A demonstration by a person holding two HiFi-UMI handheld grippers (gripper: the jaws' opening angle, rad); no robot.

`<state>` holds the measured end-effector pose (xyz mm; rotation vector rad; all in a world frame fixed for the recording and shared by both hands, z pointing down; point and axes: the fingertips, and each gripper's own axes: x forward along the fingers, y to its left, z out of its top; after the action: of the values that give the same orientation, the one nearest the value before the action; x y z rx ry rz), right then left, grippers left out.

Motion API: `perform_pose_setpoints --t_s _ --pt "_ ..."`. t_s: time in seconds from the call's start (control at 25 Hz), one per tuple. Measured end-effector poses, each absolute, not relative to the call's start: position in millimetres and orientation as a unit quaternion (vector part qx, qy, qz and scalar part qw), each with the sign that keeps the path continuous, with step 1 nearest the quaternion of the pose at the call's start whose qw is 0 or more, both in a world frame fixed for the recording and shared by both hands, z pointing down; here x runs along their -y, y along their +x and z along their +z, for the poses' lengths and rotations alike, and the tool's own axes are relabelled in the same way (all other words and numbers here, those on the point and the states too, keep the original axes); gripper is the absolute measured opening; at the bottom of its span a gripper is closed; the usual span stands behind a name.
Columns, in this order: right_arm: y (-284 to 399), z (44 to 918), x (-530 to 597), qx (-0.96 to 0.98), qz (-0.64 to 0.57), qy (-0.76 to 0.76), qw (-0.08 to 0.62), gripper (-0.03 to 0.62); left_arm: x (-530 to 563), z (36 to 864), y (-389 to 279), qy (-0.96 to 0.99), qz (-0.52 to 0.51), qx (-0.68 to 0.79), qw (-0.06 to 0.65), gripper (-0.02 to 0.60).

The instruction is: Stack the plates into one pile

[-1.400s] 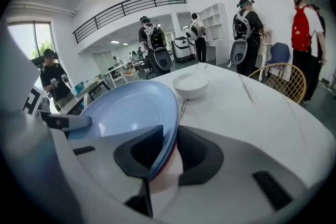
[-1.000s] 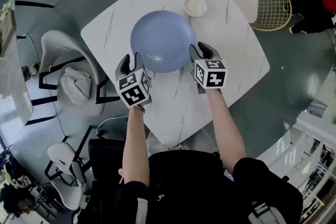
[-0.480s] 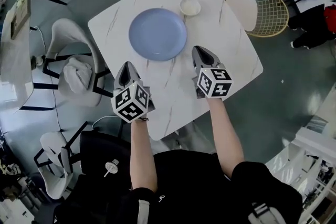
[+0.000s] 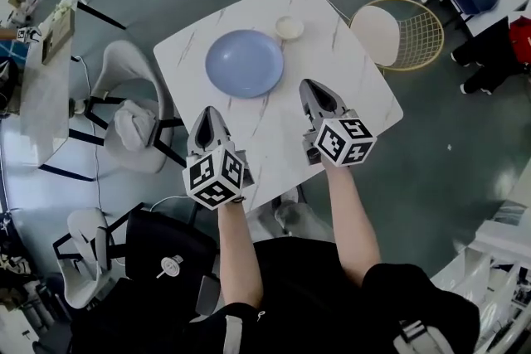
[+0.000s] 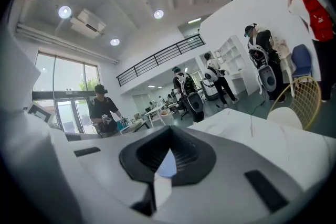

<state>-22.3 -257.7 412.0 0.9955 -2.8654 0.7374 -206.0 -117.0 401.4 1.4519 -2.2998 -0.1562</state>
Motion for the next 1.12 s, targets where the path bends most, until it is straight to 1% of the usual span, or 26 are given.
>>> perform_pose_setpoints --t_s 0.2,0.4,0.56,0.88,1.12 --pt "-18.5 372.4 243.6 0.934 0.195 0.301 -0.007 0.006 104.9 361.8 -194.8 0.530 -0.066 0.830 0.160 0.015" --pt "-16.3 322.7 228.3 0.951 0.136 0.278 -0.024 0.006 91.4 309.9 -188.6 0.531 -0.071 0.839 0.094 0.015" --pt "-18.3 301.1 213.9 0.960 0.098 0.262 -0.029 0.008 77.1 281.0 -187.8 0.528 -0.060 0.845 0.050 0.015" --pt "-17.4 304.8 215.1 0.959 0.093 0.267 -0.031 0.008 69.6 280.0 -193.8 0.526 -0.049 0.848 0.043 0.015" --pt "-20.8 309.6 212.7 0.961 0.068 0.268 -0.003 0.006 78.5 286.0 -184.3 0.536 -0.033 0.842 0.046 0.015"
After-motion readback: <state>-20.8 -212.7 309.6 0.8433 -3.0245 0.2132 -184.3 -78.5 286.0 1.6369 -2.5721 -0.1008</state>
